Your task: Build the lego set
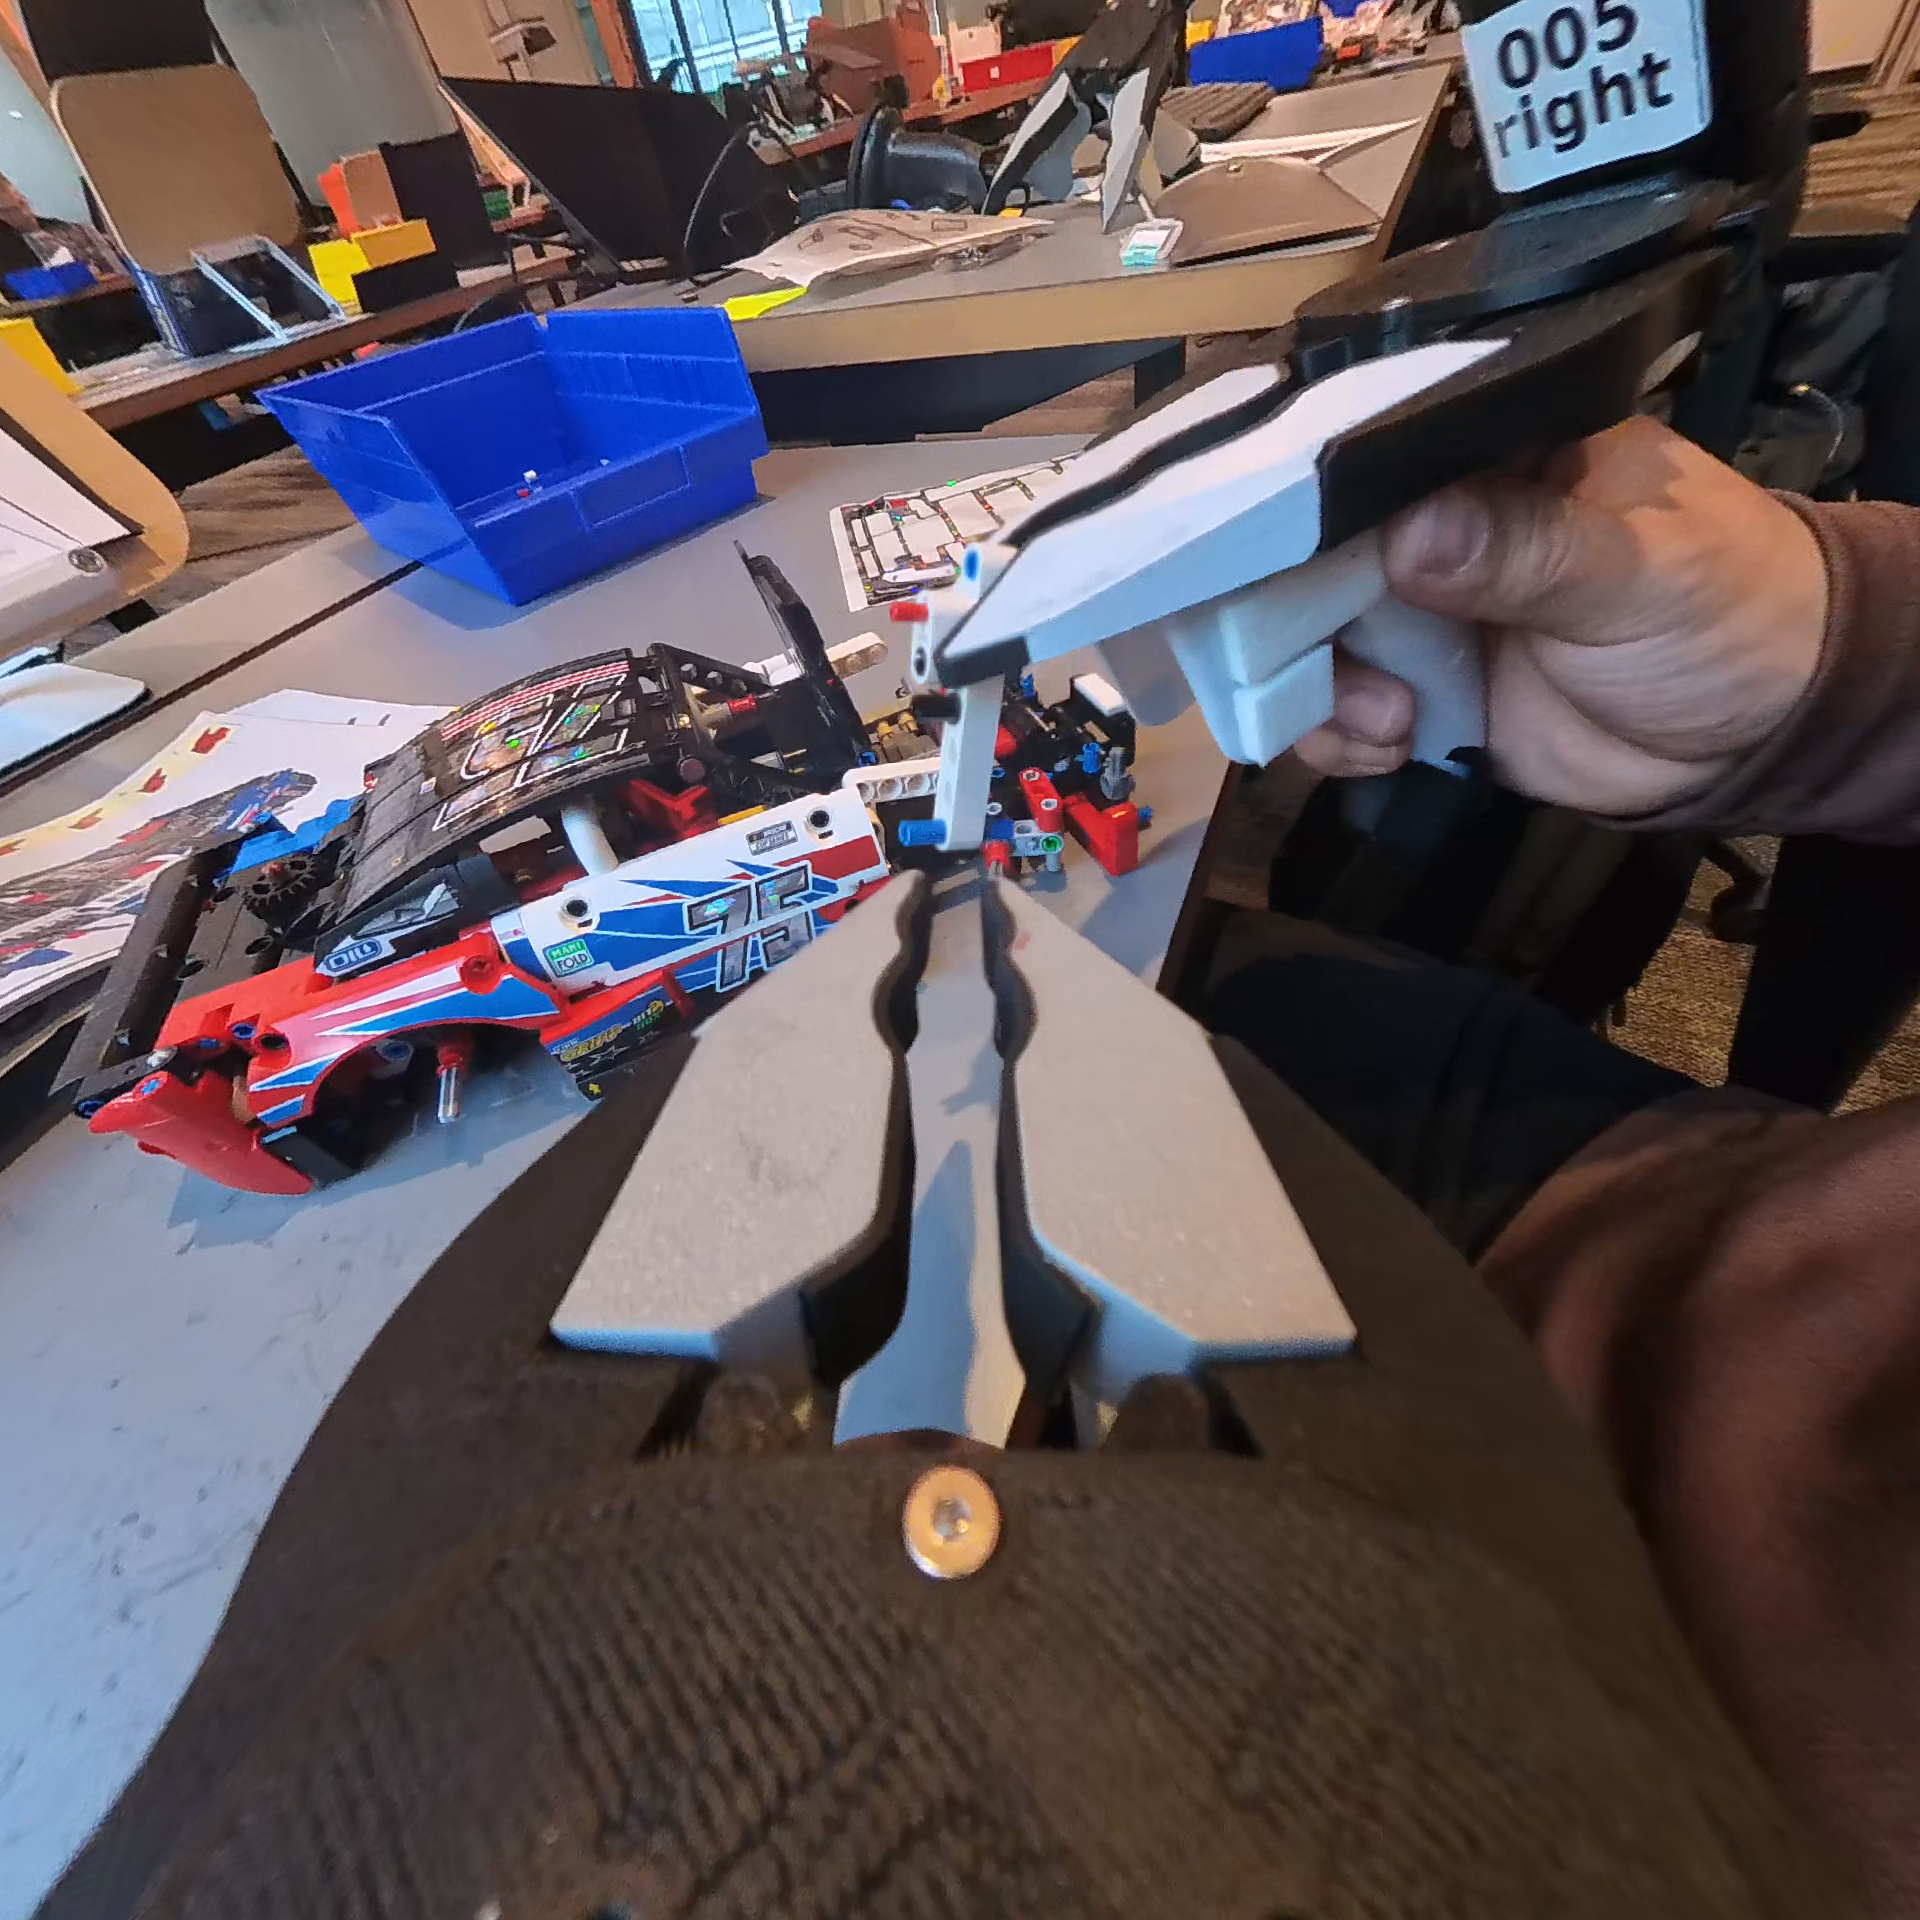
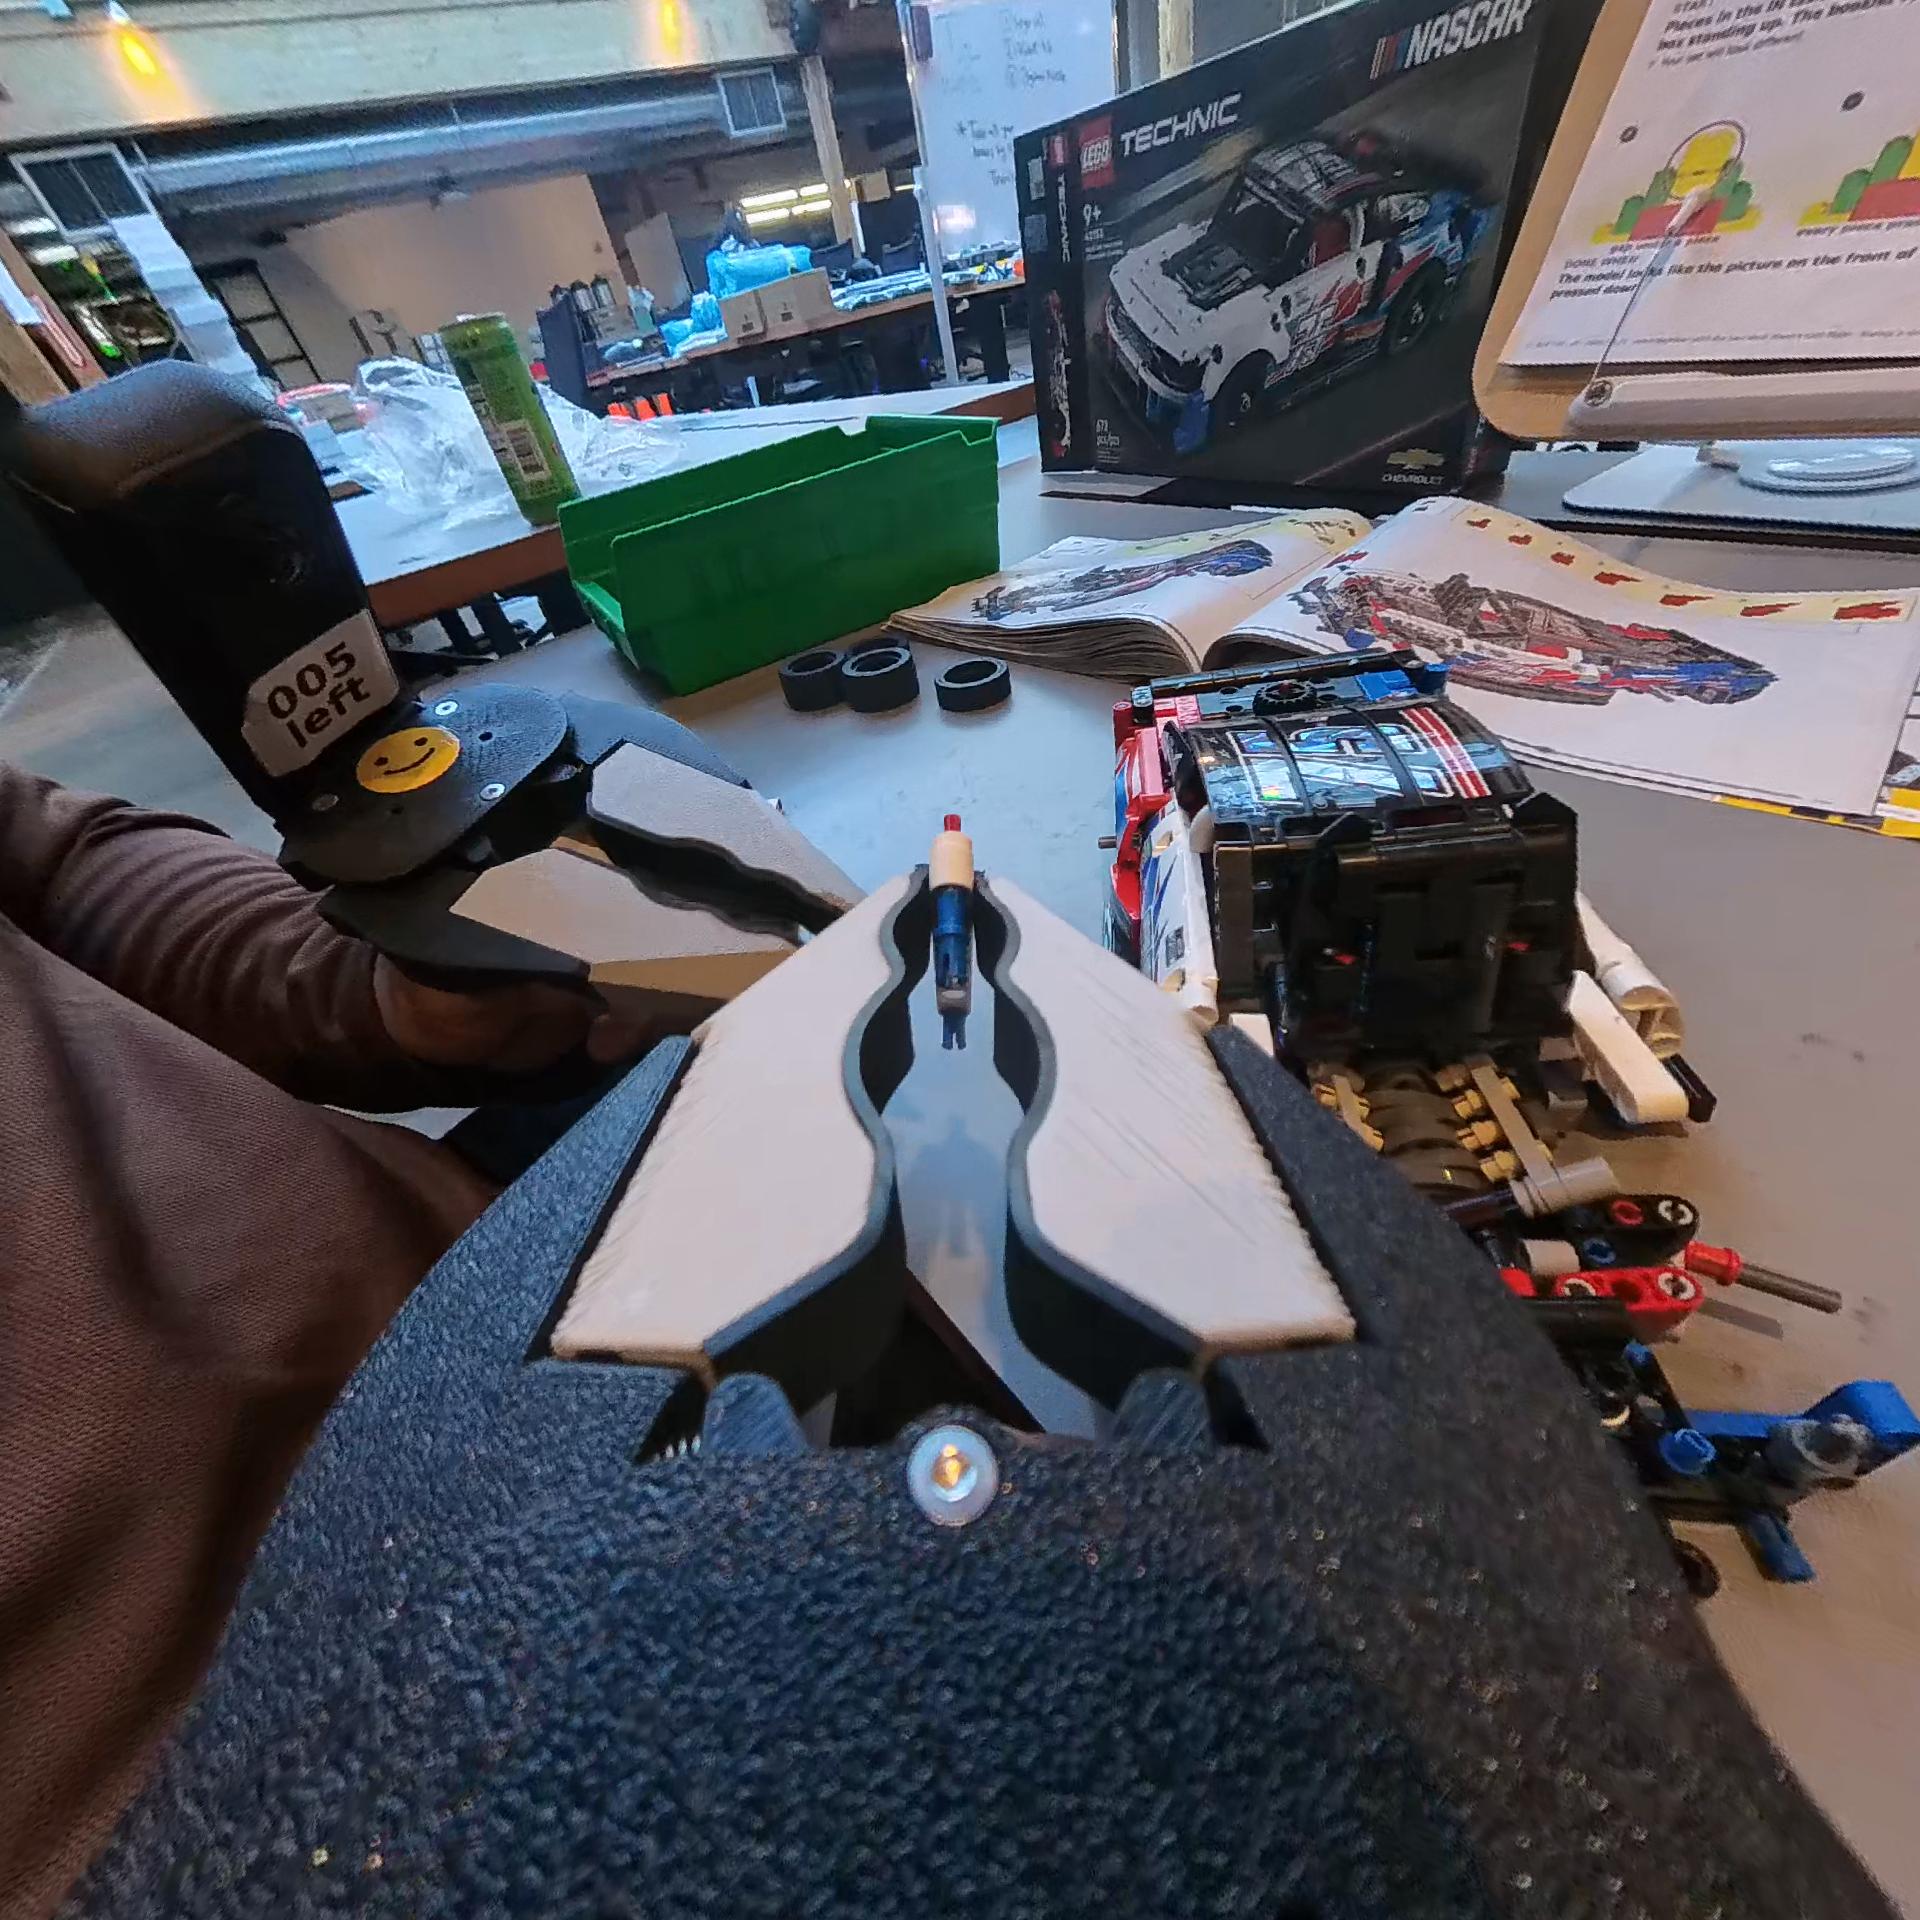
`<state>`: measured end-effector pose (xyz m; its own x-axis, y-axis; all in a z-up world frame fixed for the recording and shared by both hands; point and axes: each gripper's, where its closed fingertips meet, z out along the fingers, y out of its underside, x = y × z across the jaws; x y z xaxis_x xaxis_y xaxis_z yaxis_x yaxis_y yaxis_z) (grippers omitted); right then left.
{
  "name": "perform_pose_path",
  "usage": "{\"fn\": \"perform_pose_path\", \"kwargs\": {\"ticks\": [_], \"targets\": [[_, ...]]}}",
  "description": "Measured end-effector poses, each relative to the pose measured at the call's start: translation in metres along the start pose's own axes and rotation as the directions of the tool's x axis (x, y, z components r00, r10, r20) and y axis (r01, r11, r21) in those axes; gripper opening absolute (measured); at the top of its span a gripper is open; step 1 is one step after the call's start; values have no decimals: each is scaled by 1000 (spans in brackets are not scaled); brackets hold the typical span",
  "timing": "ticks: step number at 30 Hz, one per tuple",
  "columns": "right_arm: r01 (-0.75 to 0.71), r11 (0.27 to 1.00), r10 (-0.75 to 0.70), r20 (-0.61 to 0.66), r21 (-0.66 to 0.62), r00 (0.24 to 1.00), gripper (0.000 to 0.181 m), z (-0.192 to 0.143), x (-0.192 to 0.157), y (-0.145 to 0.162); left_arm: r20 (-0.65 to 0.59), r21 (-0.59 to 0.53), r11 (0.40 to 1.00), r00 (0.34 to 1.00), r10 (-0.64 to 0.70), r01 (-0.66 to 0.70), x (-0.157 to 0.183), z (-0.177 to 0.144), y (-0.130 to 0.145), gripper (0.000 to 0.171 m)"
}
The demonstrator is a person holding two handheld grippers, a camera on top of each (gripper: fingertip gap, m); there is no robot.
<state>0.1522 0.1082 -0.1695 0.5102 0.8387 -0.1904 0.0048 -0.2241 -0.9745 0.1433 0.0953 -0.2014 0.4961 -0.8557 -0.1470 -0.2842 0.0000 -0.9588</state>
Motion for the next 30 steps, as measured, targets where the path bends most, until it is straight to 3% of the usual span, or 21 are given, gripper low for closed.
{"fn": "perform_pose_path", "kwargs": {"ticks": [4,8,14,20,24,30], "targets": [[-43,999,42,12,25,999,7,-2,2,-4,-30,-11,999,999,-39,39,-1,1,1,13],[-137,988,131,83,76,988,6,-5,-3,-12,-165,-74,992,980,-112,101,11,5,6,28],[-207,974,188,177,94,966,7,-4,-16,-16,-391,-17,977,897,-204,214,34,-5,-10,10],[-179,981,163,187,70,969,8,-3,-23,-12,-539,-34,930,777,-324,365,46,-12,-21,8],[-160,984,145,186,71,972,7,-4,-25,-13,-529,-33,929,782,-329,369,44,-11,-20,8],[-164,983,147,180,86,973,7,-6,-24,-15,-489,-62,964,834,-255,258,45,-9,-9,25]]}}
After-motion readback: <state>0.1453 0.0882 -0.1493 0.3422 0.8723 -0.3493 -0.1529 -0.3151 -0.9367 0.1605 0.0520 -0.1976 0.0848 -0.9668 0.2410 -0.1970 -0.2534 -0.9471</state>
